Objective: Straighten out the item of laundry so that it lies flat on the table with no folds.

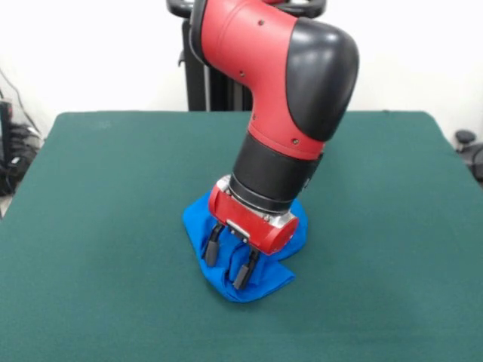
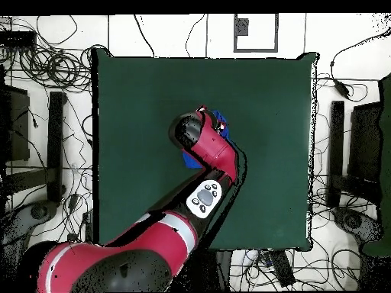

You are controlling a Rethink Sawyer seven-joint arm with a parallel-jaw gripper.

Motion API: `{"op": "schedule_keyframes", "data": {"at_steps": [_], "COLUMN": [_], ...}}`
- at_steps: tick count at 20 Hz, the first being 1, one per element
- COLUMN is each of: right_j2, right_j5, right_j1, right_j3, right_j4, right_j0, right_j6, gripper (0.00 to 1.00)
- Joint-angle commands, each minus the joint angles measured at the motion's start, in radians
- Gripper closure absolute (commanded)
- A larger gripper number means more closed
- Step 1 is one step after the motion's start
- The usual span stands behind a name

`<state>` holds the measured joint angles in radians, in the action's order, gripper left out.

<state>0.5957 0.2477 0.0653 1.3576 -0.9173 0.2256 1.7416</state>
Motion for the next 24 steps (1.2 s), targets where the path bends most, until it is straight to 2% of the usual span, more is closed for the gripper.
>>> {"op": "schedule_keyframes", "data": {"at_steps": [1,8,9,20,24], "right_j2": [-0.053,-0.069,-0.078,-0.097,-0.138], "right_j5": [0.117,0.035,0.032,0.005,-0.056], "right_j1": [0.047,0.020,0.023,0.023,0.037], "right_j3": [0.031,0.018,0.021,0.025,0.040], "right_j4": [0.051,0.064,0.066,0.079,0.095], "right_j0": [0.004,0.004,-0.001,-0.006,-0.023], "right_j6": [0.232,0.203,0.197,0.193,0.186], "gripper": [0.00,0.00,1.00,1.00,1.00]}}
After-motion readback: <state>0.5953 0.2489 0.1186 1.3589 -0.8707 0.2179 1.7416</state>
